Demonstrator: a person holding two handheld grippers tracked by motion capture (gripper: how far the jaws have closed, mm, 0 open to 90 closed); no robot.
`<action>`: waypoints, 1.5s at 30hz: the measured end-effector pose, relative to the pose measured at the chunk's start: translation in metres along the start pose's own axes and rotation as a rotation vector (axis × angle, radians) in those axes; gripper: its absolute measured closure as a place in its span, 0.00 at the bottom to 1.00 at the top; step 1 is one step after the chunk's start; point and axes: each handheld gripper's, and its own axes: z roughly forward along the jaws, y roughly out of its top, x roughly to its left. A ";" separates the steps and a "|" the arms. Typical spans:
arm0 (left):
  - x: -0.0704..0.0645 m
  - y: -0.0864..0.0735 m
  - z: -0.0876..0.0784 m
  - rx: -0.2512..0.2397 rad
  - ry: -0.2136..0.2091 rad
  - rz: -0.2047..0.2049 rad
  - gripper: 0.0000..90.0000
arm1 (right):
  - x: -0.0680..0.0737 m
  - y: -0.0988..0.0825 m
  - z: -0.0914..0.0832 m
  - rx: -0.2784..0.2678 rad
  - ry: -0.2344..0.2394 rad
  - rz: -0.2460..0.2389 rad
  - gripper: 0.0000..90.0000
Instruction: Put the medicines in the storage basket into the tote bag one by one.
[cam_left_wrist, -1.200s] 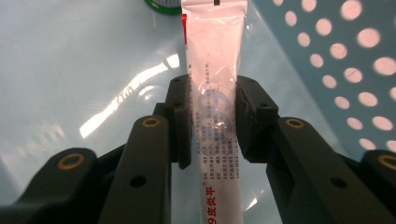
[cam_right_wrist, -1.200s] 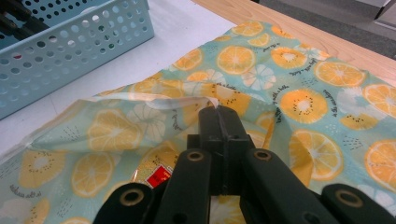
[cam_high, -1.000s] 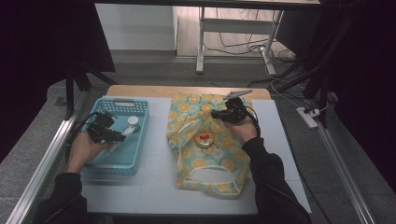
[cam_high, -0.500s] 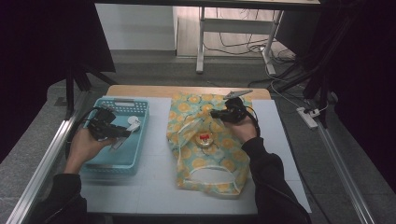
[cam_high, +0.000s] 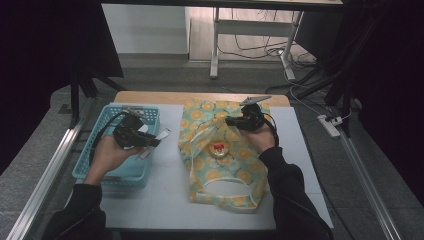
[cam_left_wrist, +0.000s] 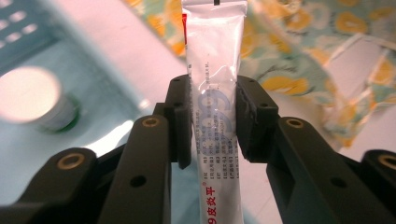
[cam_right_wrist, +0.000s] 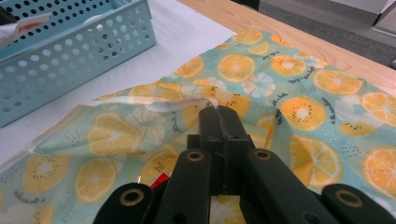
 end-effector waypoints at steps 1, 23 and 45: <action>-0.003 0.003 0.002 0.003 -0.008 0.008 0.77 | 0.000 0.000 0.000 -0.001 0.000 0.000 1.00; -0.051 0.056 0.049 0.033 -0.098 0.099 0.77 | 0.001 0.002 -0.001 -0.003 0.003 -0.005 1.00; -0.087 0.091 0.107 0.054 -0.115 0.158 0.77 | 0.002 0.003 -0.002 -0.012 0.003 -0.008 1.00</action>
